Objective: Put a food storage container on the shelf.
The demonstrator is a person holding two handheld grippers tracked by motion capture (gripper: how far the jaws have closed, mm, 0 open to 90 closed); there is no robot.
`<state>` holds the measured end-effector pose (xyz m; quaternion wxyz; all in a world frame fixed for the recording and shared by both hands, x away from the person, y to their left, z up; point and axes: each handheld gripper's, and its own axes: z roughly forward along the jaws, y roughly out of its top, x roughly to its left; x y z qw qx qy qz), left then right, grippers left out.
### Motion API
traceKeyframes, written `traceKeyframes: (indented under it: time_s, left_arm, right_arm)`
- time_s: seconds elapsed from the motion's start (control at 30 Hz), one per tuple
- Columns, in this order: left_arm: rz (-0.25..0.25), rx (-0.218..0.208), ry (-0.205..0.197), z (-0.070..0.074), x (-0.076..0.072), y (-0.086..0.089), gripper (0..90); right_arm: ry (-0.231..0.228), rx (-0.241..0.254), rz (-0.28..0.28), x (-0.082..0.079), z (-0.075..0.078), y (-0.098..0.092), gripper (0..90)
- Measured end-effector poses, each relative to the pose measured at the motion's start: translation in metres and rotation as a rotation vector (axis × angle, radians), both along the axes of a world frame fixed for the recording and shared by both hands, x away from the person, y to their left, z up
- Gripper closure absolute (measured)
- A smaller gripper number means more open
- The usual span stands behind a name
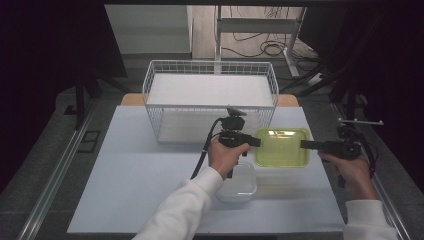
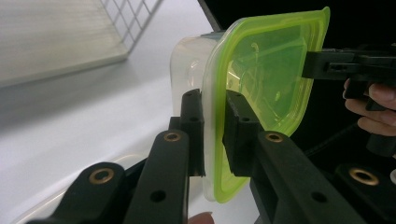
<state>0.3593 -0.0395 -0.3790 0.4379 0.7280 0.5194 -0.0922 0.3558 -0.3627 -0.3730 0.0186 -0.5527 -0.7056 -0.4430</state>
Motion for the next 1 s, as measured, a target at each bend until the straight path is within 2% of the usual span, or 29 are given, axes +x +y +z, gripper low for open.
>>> traceKeyframes:
  time_s: [0.03, 0.07, 0.1, 0.13, 0.23, 0.27, 0.3, 0.4, 0.53, 0.7, 0.73, 0.77, 0.8, 0.87, 1.0]
  left_arm:
    - [0.008, -0.001, -0.009, 0.004, -0.001, 0.01, 79.8]
    - [0.008, -0.001, -0.009, 0.004, -0.001, 0.01, 79.8]
    - [0.012, -0.005, -0.01, 0.006, -0.002, 0.015, 79.8]
    - [0.022, -0.014, -0.016, 0.009, -0.003, 0.025, 79.8]
    - [0.031, -0.025, -0.023, 0.013, -0.003, 0.042, 79.8]
    - [0.031, -0.025, -0.023, 0.013, -0.003, 0.042, 79.8]
    - [0.037, -0.028, -0.025, 0.014, -0.003, 0.047, 79.9]
    - [0.06, -0.03, -0.034, 0.019, -0.003, 0.067, 79.9]
    - [0.077, -0.029, -0.036, 0.021, -0.003, 0.08, 79.9]
    - [0.104, -0.038, -0.051, 0.032, -0.002, 0.108, 79.9]
    - [0.104, -0.038, -0.051, 0.032, -0.002, 0.108, 79.9]
    - [0.111, -0.036, -0.057, 0.037, -0.002, 0.117, 79.9]
    - [0.111, -0.036, -0.057, 0.037, -0.002, 0.117, 79.9]
    - [0.123, -0.036, -0.07, 0.045, -0.003, 0.129, 79.9]
    - [0.14, -0.034, -0.08, 0.053, -0.003, 0.141, 79.9]
  right_arm:
    - [-0.006, -0.005, 0.009, 0.001, 0.004, 0.008, 74.2]
    - [-0.006, -0.005, 0.009, 0.001, 0.004, 0.008, 74.2]
    - [-0.011, -0.011, 0.019, 0.002, 0.009, 0.017, 74.2]
    - [-0.015, -0.013, 0.025, 0.003, 0.011, 0.022, 74.2]
    - [-0.019, -0.02, 0.043, 0.006, 0.017, 0.036, 74.2]
    - [-0.019, -0.02, 0.043, 0.006, 0.017, 0.036, 74.2]
    - [-0.021, -0.024, 0.058, 0.009, 0.021, 0.048, 74.2]
    - [-0.023, -0.027, 0.074, 0.013, 0.024, 0.062, 74.2]
    - [-0.022, -0.016, 0.082, 0.02, 0.026, 0.077, 74.2]
    - [-0.02, 0.001, 0.109, 0.03, 0.033, 0.104, 74.2]
    - [-0.02, 0.001, 0.109, 0.03, 0.033, 0.104, 74.2]
    - [-0.027, -0.006, 0.124, 0.033, 0.038, 0.113, 74.2]
    - [-0.027, -0.006, 0.124, 0.033, 0.038, 0.113, 74.2]
    - [-0.039, -0.004, 0.136, 0.036, 0.046, 0.126, 74.2]
    - [-0.049, 0.002, 0.146, 0.04, 0.055, 0.14, 74.2]
